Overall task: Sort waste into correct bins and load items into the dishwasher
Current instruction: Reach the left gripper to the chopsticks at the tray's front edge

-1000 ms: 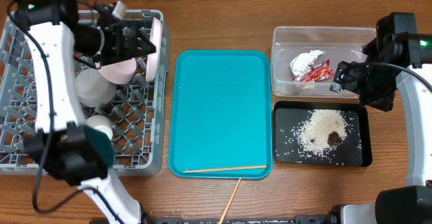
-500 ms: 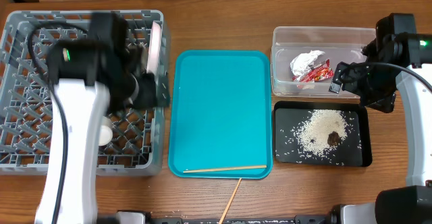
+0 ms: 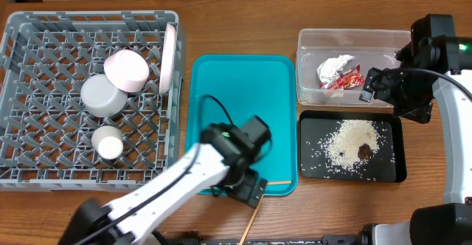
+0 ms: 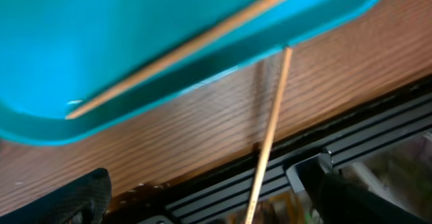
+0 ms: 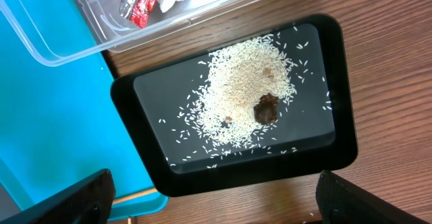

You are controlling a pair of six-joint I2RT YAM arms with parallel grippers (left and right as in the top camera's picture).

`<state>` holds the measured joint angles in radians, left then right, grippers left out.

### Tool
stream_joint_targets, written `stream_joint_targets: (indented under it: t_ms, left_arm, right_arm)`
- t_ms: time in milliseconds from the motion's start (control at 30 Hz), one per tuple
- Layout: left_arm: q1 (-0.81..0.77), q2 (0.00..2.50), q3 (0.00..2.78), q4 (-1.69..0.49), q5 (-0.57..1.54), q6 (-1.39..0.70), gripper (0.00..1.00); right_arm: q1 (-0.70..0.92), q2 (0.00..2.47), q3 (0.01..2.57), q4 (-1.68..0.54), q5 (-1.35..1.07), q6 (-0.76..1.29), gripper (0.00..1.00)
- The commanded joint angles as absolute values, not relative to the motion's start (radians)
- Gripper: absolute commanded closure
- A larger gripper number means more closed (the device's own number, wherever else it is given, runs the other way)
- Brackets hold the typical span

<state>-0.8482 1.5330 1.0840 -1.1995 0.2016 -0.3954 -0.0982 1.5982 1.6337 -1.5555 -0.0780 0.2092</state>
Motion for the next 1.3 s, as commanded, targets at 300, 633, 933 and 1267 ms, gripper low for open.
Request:
stream_joint_targets:
  t_ms: [300, 633, 933, 1267]
  left_arm:
    - [-1.028, 1.840, 1.074, -1.164, 0.315, -0.454, 0.30]
    - [-1.038, 1.876, 1.066, -1.123, 0.315, -0.485, 0.58]
    - [-1.042, 1.876, 1.060, -1.121, 0.315, -0.498, 0.81]
    - [-1.037, 1.875, 1.067, -1.125, 0.311, -0.514, 0.96]
  right_arm:
    - [-0.101, 1.594, 1.645, -1.555, -0.072, 0.213, 0.03]
    - [-0.101, 1.594, 1.645, -1.555, -0.072, 0.213, 0.03]
    - [-0.101, 1.594, 1.645, -1.555, -0.072, 0.213, 0.03]
    - [-0.101, 1.594, 1.645, -1.554, -0.072, 0.213, 0.03]
